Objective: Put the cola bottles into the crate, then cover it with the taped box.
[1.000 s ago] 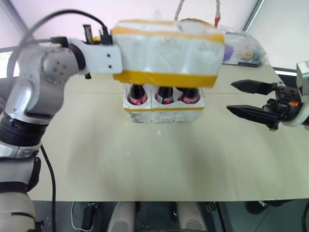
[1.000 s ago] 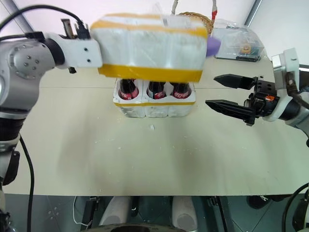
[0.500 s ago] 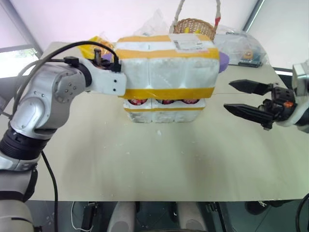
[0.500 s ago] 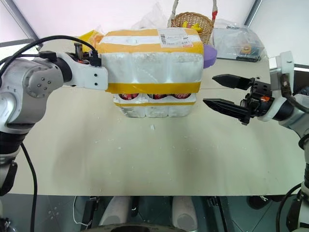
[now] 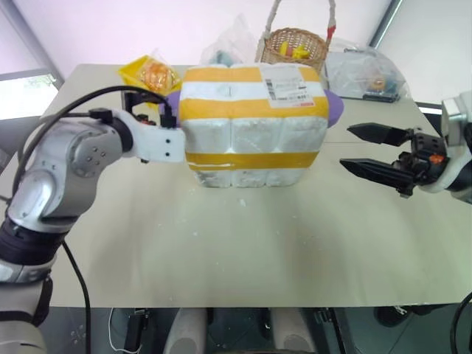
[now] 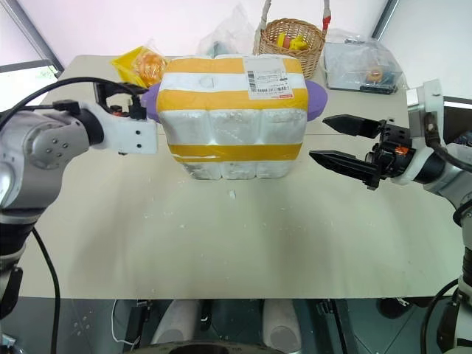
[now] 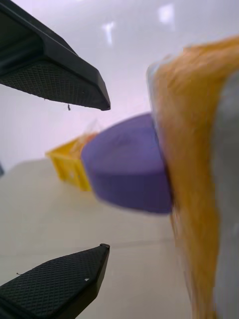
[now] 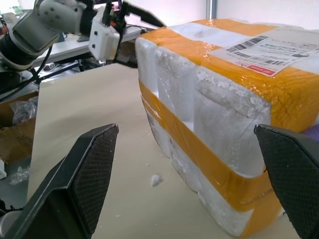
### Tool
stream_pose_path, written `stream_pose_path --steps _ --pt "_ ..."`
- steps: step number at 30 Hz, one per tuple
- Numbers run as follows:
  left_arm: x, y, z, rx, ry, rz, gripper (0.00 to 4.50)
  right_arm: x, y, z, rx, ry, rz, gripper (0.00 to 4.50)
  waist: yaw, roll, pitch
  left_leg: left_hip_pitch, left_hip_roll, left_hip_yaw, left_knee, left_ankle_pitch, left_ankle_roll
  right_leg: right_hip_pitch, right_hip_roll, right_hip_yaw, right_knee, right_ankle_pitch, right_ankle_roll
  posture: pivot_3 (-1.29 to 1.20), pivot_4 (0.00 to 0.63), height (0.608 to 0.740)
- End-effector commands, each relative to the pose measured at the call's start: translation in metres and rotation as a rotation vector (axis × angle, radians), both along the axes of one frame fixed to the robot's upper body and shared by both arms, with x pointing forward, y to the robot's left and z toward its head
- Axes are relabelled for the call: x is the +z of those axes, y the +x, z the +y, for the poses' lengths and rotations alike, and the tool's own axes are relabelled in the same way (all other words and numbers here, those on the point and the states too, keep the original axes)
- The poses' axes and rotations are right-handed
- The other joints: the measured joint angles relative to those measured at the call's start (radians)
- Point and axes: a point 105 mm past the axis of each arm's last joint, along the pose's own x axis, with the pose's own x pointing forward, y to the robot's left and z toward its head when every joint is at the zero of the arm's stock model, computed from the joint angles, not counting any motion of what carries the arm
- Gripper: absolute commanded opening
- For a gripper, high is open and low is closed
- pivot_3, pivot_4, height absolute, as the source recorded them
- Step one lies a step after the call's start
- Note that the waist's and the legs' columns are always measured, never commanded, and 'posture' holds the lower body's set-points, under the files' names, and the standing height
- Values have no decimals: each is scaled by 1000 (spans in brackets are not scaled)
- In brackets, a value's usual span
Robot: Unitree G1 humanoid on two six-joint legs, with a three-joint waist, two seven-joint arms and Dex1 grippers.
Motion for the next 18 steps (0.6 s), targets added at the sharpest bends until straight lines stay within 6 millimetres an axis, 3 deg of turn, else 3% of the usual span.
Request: stream_pose_path --steps 1,3,6,10,12,15,18 --pt "15 -23 9 -26 -98 32 4482 11 -2 -2 4 -4 -57 4500 1 0 0 0 0 0 0 0 0 0 0 0 0 0 0 0 150 737" --pt "5 -35 19 -32 -113 126 4482 11 0 -3 4 -10 -55 4500 0 0 0 0 0 0 0 0 0 0 0 0 0 0 0 0 150 737" --pt "-12 -62 22 -78 -295 359 4482 10 3 -4 4 -15 -52 4500 -2 1 0 1 0 0 0 0 0 0 0 0 0 0 0 0 150 737" --pt "3 -83 30 -110 -881 657 4482 9 5 -6 6 -26 -47 4500 4 1 0 0 0 0 1 0 0 1 0 0 0 0 0 0 150 737" --pt "9 -87 45 -95 -1069 763 4482 7 6 -8 1 -42 -40 4500 1 1 0 1 0 -1 2 0 0 2 0 0 0 0 0 0 150 737" --pt "21 -87 71 -74 -1270 827 4482 1 8 -14 -10 -73 -18 4500 -2 1 0 2 0 -1 1 0 0 2 0 0 0 0 0 0 150 737" --pt "25 -90 81 -74 -1302 868 4482 -3 11 -20 -22 -94 6 4500 -5 1 0 2 1 -1 1 0 0 2 1 0 0 0 0 0 150 737"
